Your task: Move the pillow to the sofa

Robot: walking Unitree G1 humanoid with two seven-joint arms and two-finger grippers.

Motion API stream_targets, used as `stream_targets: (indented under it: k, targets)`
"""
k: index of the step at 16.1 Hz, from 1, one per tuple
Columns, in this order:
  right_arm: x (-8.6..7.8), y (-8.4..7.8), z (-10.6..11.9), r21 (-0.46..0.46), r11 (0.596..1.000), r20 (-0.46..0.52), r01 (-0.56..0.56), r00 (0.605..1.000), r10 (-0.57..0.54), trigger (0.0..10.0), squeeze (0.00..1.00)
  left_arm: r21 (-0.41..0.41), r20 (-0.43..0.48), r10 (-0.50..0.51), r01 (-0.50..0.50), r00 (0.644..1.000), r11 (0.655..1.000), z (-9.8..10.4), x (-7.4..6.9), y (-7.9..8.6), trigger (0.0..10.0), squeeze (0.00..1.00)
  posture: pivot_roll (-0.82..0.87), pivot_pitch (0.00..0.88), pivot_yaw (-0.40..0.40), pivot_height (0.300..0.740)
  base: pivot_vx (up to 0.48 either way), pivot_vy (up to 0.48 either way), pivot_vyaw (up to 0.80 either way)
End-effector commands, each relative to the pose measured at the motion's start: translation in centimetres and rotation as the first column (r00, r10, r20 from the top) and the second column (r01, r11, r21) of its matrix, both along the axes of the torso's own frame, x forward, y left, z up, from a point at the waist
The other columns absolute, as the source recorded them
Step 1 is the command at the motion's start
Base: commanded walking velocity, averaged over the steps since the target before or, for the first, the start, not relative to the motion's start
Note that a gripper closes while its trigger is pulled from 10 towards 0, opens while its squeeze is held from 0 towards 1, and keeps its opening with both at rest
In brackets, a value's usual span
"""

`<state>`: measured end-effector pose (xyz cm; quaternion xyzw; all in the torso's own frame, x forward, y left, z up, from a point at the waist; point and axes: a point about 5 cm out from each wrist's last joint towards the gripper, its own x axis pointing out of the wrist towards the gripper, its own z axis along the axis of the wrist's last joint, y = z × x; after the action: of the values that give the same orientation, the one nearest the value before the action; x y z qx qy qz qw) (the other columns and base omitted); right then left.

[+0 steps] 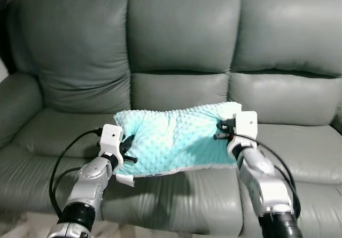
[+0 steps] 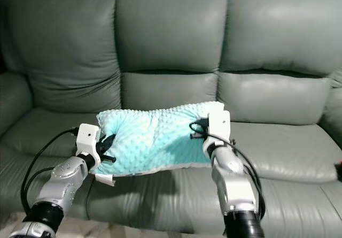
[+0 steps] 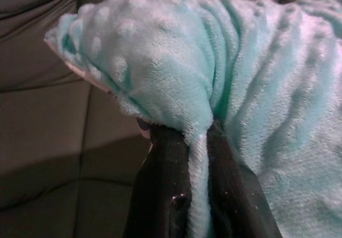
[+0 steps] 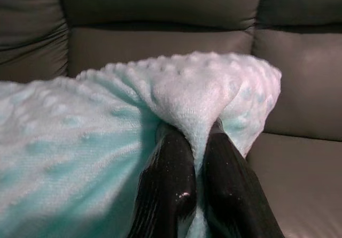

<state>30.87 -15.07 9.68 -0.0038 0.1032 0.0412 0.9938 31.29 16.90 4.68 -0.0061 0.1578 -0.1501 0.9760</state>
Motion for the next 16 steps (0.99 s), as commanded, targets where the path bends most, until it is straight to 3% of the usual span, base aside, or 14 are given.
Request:
stream_targets:
  k: [1, 3, 7, 10, 13, 16]
  targets:
    - [-0.4, -0.2, -0.5, -0.011, 1.0, -0.007, 0.013, 1.0, -0.013, 10.0, 0.0, 0.02, 0.023, 0.005, -0.005, 1.0, 1.0, 0.3, 0.3, 0.3, 10.0, 0.0, -0.17, 0.156, 0.054, 0.74, 0.0, 0.0, 0.0]
    - [-1.3, -0.4, -1.0, -0.018, 1.0, -0.016, 0.022, 1.0, -0.022, 10.0, 0.0, 0.043, 0.03, -0.007, 0.006, 1.0, 0.999, 0.3, 0.5, 0.0, 10.0, 0.0, -0.18, 0.213, 0.069, 0.74, 0.0, 0.0, 0.0]
    - [-0.9, -0.9, -1.1, -0.041, 0.998, -0.009, 0.037, 0.999, -0.037, 10.0, 0.0, 0.107, 0.04, -0.083, 0.079, 0.996, 0.991, 1.3, 2.3, -1.2, 10.0, 0.0, -0.2, 0.28, 0.091, 0.74, 0.0, 0.0, 0.0]
    - [0.1, -1.3, -1.1, -0.037, 0.998, 0.015, 0.049, 0.999, -0.048, 10.0, 0.0, 0.121, 0.093, -0.036, 0.024, 0.995, 0.992, 2.8, 3.9, -1.9, 10.0, 0.0, -0.18, 0.325, 0.109, 0.74, 0.0, 0.0, 0.0]
    - [0.7, -1.3, -1.1, -0.015, 0.999, 0.027, 0.043, 0.999, -0.043, 10.0, 0.0, 0.111, 0.105, -0.005, -0.007, 0.994, 0.994, 3.2, 4.3, -1.9, 10.0, 0.0, -0.16, 0.349, 0.115, 0.74, 0.0, 0.0, 0.0]
    - [2.2, -1.0, -1.1, -0.052, 0.998, 0.038, 0.031, 0.999, -0.029, 10.0, 0.0, 0.068, 0.117, 0.054, -0.063, 0.992, 0.996, 3.8, 4.9, -2.2, 10.0, 0.0, -0.14, 0.379, 0.118, 0.74, 0.0, 0.0, 0.0]
